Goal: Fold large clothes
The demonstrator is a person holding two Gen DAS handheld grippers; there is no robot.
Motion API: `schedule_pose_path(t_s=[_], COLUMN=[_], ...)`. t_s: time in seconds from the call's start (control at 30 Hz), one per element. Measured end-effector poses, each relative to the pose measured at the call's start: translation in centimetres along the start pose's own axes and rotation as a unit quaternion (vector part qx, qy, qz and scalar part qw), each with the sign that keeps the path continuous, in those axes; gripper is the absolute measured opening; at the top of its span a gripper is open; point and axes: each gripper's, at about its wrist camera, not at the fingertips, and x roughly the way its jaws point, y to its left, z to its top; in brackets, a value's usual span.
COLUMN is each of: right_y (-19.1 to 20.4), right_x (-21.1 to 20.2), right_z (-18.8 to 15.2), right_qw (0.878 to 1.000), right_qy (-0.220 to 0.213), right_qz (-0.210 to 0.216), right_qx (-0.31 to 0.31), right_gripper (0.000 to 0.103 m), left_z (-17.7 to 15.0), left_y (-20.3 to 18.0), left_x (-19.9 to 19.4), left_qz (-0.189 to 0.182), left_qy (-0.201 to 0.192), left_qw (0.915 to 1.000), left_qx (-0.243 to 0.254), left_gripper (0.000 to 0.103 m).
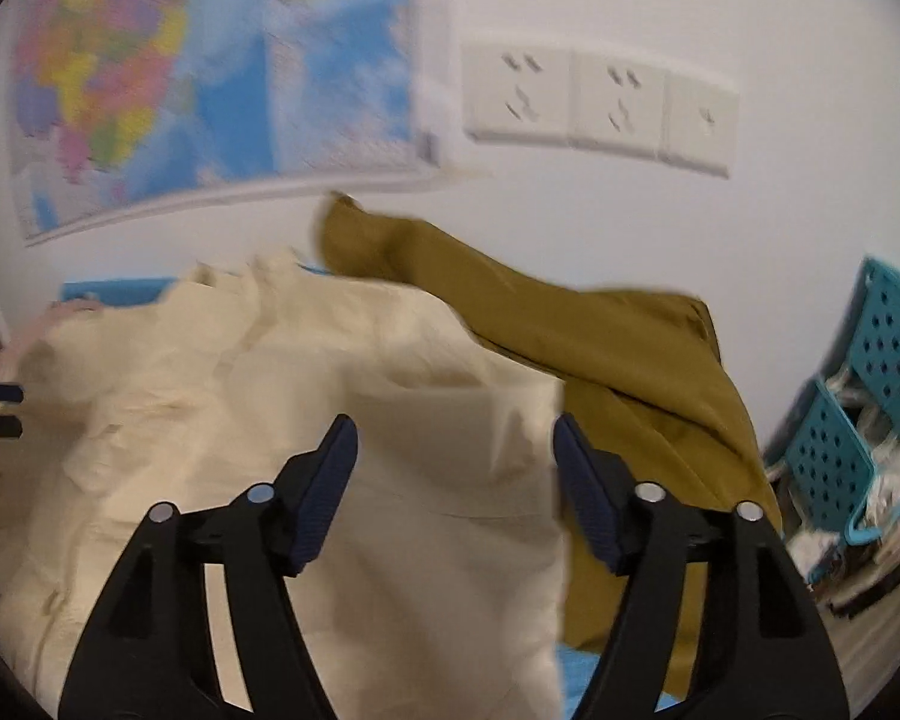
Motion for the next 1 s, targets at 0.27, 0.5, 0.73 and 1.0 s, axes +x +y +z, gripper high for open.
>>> schedule_pose_path(t_s=[0.27, 0.5, 0.73, 1.0], right_y=[14.7, 28.5, 38.5, 37.4], right_x=[1.8, 3.7, 4.8, 3.3], right_z=[-2.8, -5.3, -8.3, -4.1], right_qw=[0.941, 0.831, 0.788, 0.778], right_qy=[0.102, 0.192, 0.254, 0.235], right_qz=[0.308, 0.507, 0.535, 0.567], right_qx=[-0.098, -0.125, -0.17, -0.135], right_gripper=[0.072, 0.074, 0.071, 0.006], left_z=[-3.6, -5.4, -6.2, -5.6], left_y=[4.2, 7.1, 7.5, 8.4], left_x=[-4.9, -6.0, -7.2, -10.5], left_qz=[0.093, 0.112, 0.104, 0.074], left_qy=[-0.014, -0.017, -0.032, -0.071], left_qw=[0.9954, 0.9911, 0.9908, 0.9907], left_qx=[-0.022, -0.069, -0.08, -0.089], left_gripper=[0.083, 0.083, 0.083, 0.083])
